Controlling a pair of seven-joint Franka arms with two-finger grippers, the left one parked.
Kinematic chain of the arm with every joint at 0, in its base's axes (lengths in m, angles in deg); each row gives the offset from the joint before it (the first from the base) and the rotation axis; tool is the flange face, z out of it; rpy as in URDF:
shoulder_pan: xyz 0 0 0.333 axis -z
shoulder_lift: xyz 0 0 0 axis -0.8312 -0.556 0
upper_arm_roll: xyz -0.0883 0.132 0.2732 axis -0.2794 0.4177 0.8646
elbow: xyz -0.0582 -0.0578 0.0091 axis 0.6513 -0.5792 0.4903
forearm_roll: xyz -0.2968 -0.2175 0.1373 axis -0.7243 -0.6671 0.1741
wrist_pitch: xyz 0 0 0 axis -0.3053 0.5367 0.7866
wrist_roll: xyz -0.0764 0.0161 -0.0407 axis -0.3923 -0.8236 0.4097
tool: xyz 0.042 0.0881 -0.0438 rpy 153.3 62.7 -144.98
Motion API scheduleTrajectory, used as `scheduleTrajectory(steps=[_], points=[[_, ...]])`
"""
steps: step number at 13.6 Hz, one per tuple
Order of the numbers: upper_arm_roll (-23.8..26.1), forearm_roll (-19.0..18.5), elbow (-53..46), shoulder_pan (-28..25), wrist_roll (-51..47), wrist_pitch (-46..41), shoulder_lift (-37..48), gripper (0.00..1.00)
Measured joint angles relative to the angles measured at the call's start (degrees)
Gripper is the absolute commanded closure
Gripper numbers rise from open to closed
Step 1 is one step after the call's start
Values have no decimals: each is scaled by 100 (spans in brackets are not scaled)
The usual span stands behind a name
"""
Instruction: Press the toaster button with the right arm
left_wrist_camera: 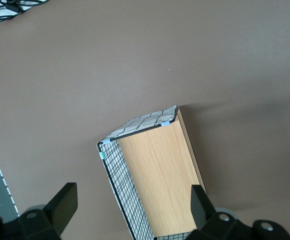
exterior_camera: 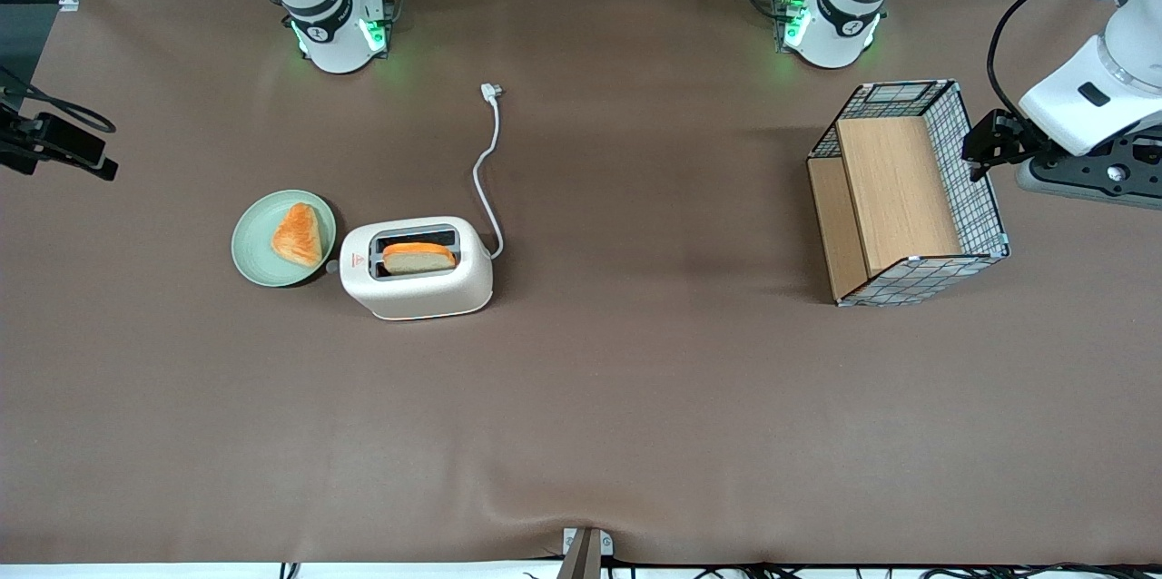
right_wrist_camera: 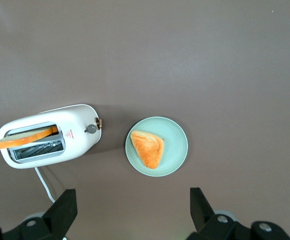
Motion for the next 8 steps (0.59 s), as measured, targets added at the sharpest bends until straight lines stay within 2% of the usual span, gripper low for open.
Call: scheduleTrajectory(steps=[8], points=[[24,0,96,-4,23,12,90,0]])
